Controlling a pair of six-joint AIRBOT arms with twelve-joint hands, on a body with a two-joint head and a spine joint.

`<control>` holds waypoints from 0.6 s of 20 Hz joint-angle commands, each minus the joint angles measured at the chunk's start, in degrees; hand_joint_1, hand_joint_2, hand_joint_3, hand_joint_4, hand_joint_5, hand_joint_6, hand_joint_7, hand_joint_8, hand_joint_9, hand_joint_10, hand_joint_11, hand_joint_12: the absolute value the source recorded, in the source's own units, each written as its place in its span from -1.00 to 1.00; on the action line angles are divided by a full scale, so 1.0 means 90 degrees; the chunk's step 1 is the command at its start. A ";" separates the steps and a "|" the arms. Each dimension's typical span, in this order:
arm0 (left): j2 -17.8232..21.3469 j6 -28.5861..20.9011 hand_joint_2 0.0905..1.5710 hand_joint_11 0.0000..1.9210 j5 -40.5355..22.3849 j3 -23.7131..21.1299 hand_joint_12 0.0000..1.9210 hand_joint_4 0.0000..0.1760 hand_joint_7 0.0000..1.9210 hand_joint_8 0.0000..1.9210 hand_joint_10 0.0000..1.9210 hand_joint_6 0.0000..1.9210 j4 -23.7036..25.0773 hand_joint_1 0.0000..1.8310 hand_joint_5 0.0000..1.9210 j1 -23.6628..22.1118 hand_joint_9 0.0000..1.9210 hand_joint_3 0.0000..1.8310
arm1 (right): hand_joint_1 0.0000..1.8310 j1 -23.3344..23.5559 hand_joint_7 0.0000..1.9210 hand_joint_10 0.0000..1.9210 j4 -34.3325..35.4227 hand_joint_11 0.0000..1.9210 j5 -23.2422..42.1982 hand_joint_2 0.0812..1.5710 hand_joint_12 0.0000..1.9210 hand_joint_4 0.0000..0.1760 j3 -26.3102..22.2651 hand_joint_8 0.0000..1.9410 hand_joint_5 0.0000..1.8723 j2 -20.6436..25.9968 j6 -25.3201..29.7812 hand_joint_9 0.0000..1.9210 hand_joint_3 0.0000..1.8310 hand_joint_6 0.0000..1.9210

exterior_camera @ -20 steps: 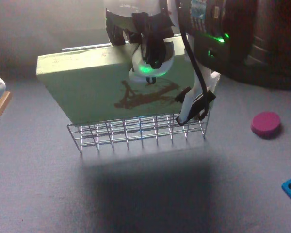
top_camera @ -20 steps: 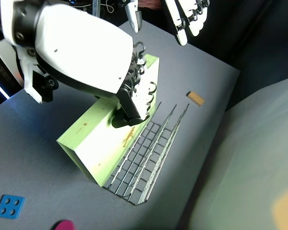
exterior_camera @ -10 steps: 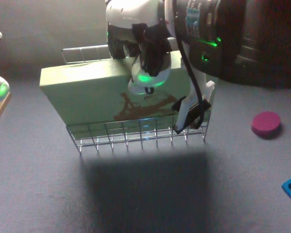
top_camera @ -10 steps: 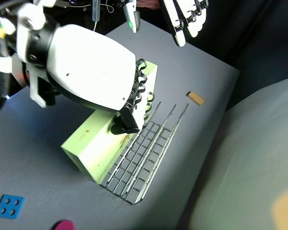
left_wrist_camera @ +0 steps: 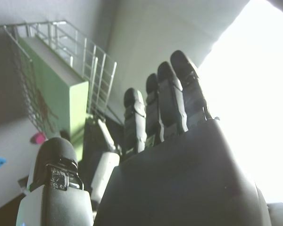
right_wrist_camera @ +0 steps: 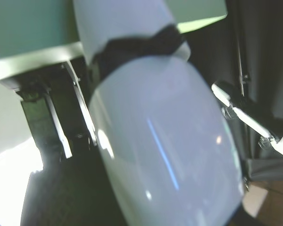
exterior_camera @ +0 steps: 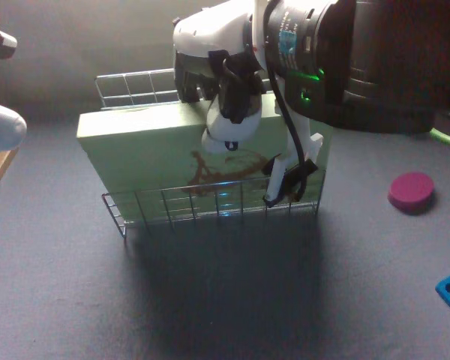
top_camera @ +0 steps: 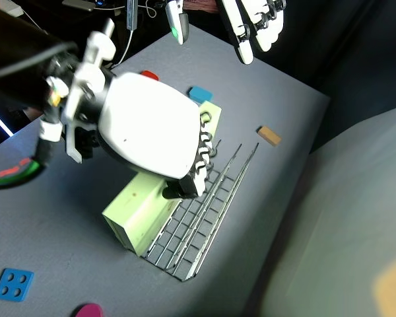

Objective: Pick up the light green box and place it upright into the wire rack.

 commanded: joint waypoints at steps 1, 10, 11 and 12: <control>-0.0032 0.0023 0.49 -1.00 -0.0551 -0.0014 -0.45 0.02 -0.85 -1.00 -1.00 -1.00 0.0348 -0.82 -0.79 -0.0042 -0.82 -1.00 | 0.50 0.0021 -0.02 0.34 -0.0381 -0.11 0.0286 0.42 0.40 -1.00 0.0023 0.12 -0.12 -0.0019 0.0050 -0.04 -1.00 0.03; -0.0115 0.0023 0.49 -1.00 -0.0727 0.0006 -0.45 0.02 -0.86 -1.00 -1.00 -1.00 0.0336 -0.81 -0.81 0.0038 -0.83 -1.00 | 0.50 -0.0224 -0.01 0.32 -0.0565 -0.10 0.0602 0.41 0.39 -1.00 0.0105 0.09 -0.10 -0.0053 0.0228 0.00 -1.00 -0.01; -0.0119 0.0023 0.49 -1.00 -0.0732 0.0005 -0.45 0.02 -0.86 -1.00 -1.00 -1.00 0.0336 -0.81 -0.81 0.0038 -0.83 -1.00 | 0.50 -0.0226 -0.02 0.33 -0.0565 -0.10 0.0601 0.41 0.39 -1.00 0.0104 0.11 -0.11 -0.0053 0.0228 -0.02 -1.00 0.01; -0.0125 0.0023 0.49 -1.00 -0.0732 0.0005 -0.45 0.03 -0.86 -1.00 -1.00 -1.00 0.0329 -0.81 -0.81 0.0038 -0.82 -1.00 | 0.51 -0.0230 0.03 0.27 -0.0567 -0.09 0.0596 0.38 0.40 -1.00 0.0104 0.04 -0.07 -0.0052 0.0228 0.05 -1.00 -0.06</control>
